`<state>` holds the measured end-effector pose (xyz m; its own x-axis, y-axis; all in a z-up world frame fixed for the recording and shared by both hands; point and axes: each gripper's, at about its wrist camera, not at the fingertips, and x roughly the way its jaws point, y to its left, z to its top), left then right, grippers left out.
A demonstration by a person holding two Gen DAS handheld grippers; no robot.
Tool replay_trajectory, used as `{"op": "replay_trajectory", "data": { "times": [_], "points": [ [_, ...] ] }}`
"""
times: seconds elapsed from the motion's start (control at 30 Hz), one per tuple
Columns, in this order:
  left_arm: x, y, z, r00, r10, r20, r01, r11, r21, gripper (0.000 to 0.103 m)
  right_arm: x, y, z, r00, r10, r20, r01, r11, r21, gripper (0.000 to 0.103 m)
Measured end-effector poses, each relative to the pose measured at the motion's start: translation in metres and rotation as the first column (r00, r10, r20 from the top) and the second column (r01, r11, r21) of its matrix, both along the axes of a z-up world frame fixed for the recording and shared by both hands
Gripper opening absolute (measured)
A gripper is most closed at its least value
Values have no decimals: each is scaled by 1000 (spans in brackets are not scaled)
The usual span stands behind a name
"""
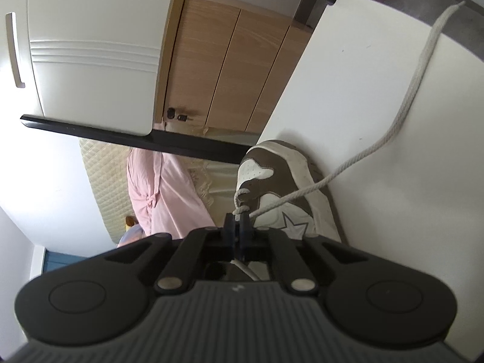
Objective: Lace up shoes with both hands
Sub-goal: 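Pull the lace strand with the right gripper while the left gripper opens and releases, then grasp the white lace loop at the sneaker's lacing with the left gripper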
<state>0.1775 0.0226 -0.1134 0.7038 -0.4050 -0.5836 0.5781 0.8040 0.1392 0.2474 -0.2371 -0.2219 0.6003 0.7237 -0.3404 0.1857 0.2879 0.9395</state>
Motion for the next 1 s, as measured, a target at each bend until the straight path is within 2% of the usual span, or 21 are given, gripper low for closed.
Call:
{"op": "replay_trajectory", "data": {
  "times": [0.1, 0.17, 0.23, 0.4, 0.5, 0.6, 0.7, 0.8, 0.87, 0.9, 0.93, 1.0],
  "points": [
    [-9, 15, 6, 988, 142, -57, -148, 983, -112, 43, -4, 3, 3, 1000, -11, 12, 11, 1000, -23, 3],
    [-18, 21, 5, 962, 251, -104, -264, 955, -135, 43, -3, 3, 4, 1000, -9, 16, 9, 999, -31, 3],
    [-28, 24, 0, 936, 313, -163, -337, 930, -149, 43, -2, 3, 6, 1000, 2, 28, -1, 999, -50, 3],
    [-46, 15, -4, 912, 349, -218, -384, 912, -144, 43, -7, 0, 10, 998, 25, 57, -20, 997, -76, 4],
    [-39, 16, -9, 902, 363, -235, -400, 907, -135, 43, -10, -1, 11, 998, 29, 61, -24, 996, -82, 3],
    [-27, 18, -17, 889, 347, -297, -404, 902, -154, 43, -11, 2, 14, 997, 34, 65, -28, 995, -96, 3],
    [-20, 12, -24, 896, 324, -305, -383, 910, -158, 42, -11, 4, 15, 997, 34, 70, -27, 994, -107, 3],
    [-19, 0, -28, 906, 317, -280, -364, 922, -132, 40, -10, 7, 15, 997, 36, 75, -27, 993, -115, 3],
    [-19, -5, -30, 906, 333, -261, -370, 923, -108, 34, -10, 9, 15, 997, 36, 74, -28, 993, -115, 3],
    [-18, -6, -30, 902, 347, -256, -382, 919, -100, 25, -9, 9, 15, 996, 37, 76, -28, 993, -118, 3],
    [-17, -7, -30, 898, 358, -254, -391, 916, -93, 21, -9, 10, 15, 996, 36, 78, -27, 992, -122, 3],
    [-14, -6, -32, 893, 368, -257, -402, 911, -91, 18, -8, 9, 14, 997, 19, 76, -10, 994, -113, 3]
  ]
}}
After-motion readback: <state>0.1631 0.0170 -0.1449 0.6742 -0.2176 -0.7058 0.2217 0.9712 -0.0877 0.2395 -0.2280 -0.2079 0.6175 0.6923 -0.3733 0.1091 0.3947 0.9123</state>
